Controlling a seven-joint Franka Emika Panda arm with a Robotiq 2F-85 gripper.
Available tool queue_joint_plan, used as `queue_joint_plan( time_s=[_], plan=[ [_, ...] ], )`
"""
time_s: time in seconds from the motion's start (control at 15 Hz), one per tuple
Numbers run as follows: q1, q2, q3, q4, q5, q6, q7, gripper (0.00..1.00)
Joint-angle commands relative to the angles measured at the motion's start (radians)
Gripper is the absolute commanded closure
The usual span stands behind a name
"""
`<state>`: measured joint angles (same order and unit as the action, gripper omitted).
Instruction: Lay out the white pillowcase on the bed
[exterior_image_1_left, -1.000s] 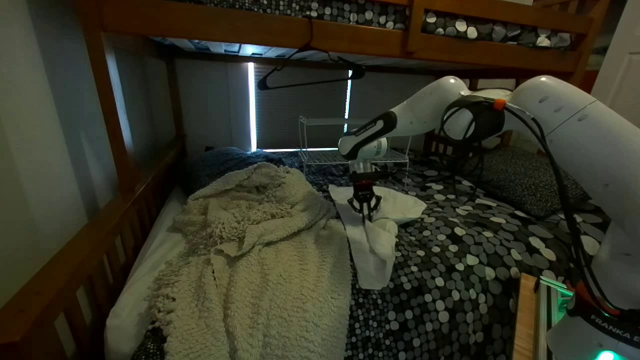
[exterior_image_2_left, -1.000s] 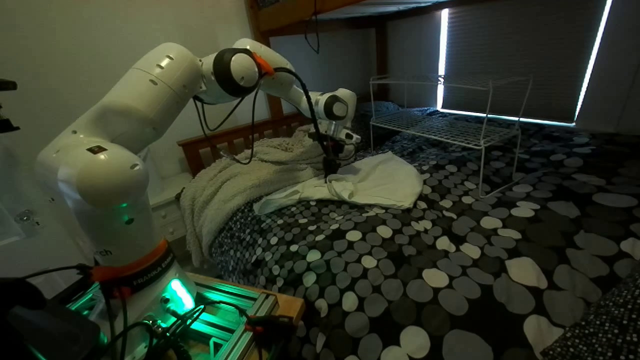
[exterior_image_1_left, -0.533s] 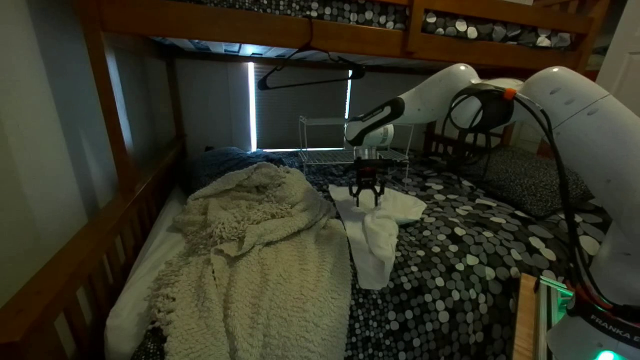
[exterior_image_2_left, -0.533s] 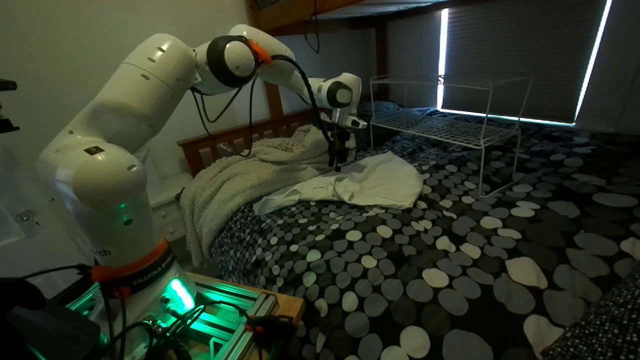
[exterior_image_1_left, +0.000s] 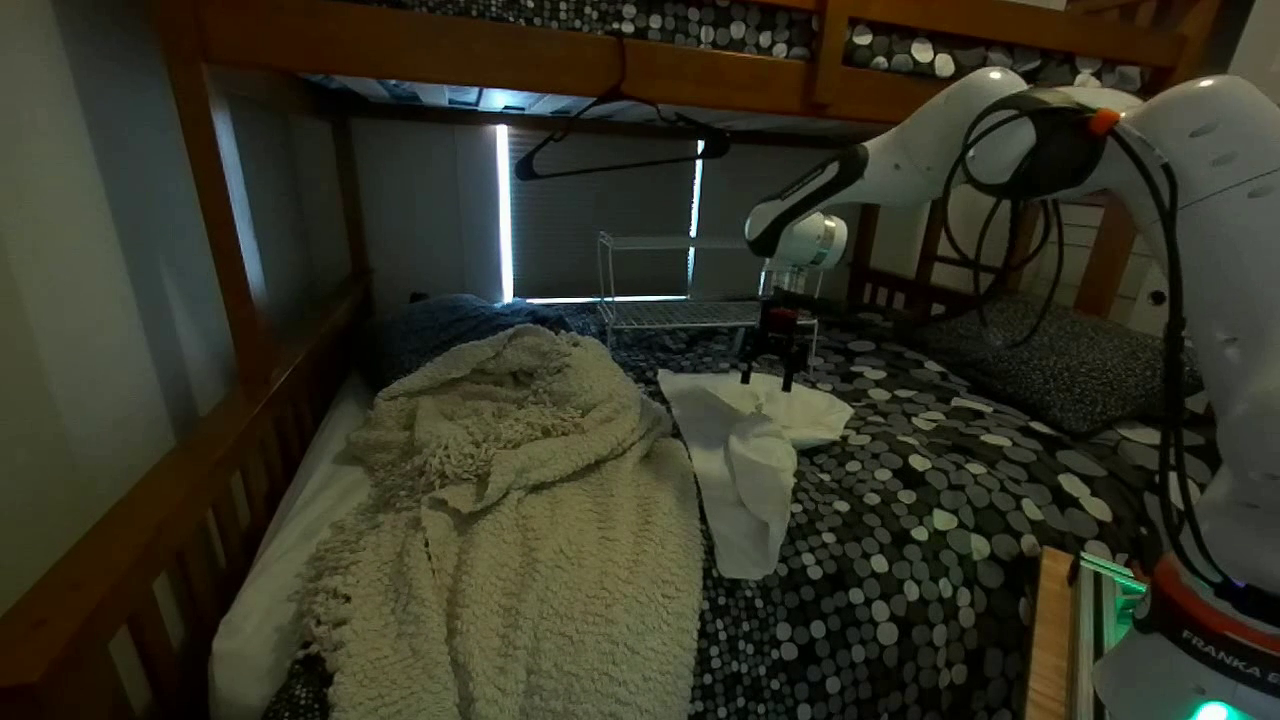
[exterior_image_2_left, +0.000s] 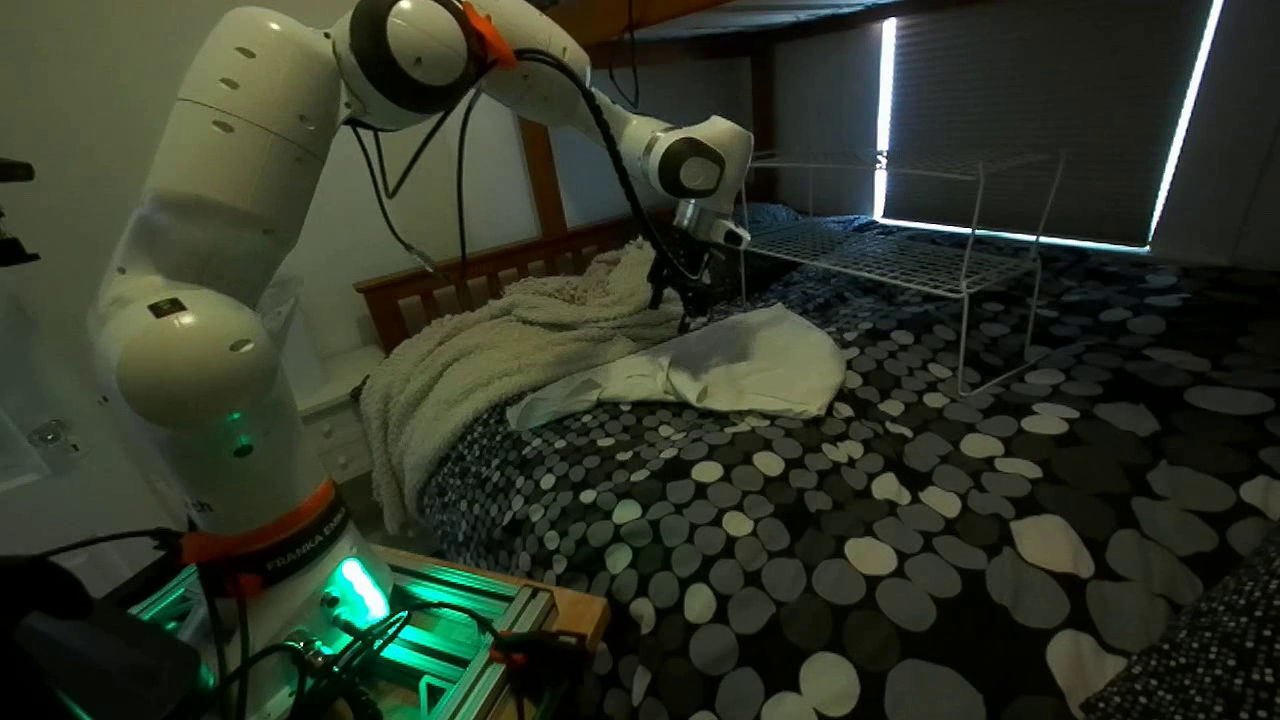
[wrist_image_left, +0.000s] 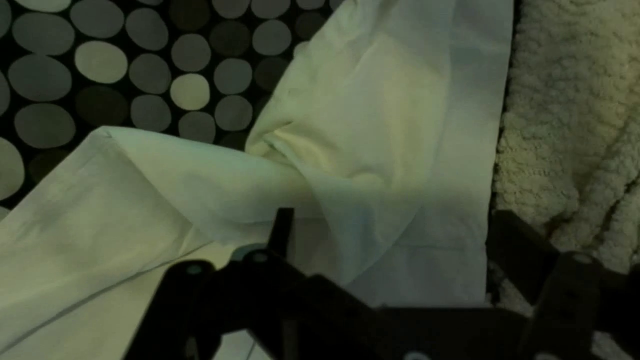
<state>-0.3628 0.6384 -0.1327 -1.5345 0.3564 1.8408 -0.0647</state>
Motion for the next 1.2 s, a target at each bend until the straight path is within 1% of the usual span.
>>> queue_joint_plan(
  time_s=[0.0,0.07,0.13,0.2,0.33,0.53,0.6,0.87,1.13],
  plan=[
    [-0.072,-0.131,0.033,-0.243,0.085,0.122,-0.260,0.00],
    [-0.088,-0.154,0.038,-0.292,0.112,0.146,-0.331,0.00],
    [-0.057,-0.065,0.011,-0.142,0.063,0.075,-0.217,0.00],
    [-0.069,-0.085,0.013,-0.187,0.080,0.097,-0.269,0.00],
    [-0.078,-0.112,0.015,-0.233,0.093,0.110,-0.309,0.00],
    [-0.074,-0.128,0.021,-0.248,0.096,0.115,-0.313,0.00],
    [-0.057,-0.131,0.025,-0.271,0.076,0.137,-0.328,0.00],
    [-0.034,-0.111,0.036,-0.306,0.063,0.142,-0.343,0.00],
    [-0.021,-0.093,0.034,-0.342,0.066,0.223,-0.355,0.00]
  ],
)
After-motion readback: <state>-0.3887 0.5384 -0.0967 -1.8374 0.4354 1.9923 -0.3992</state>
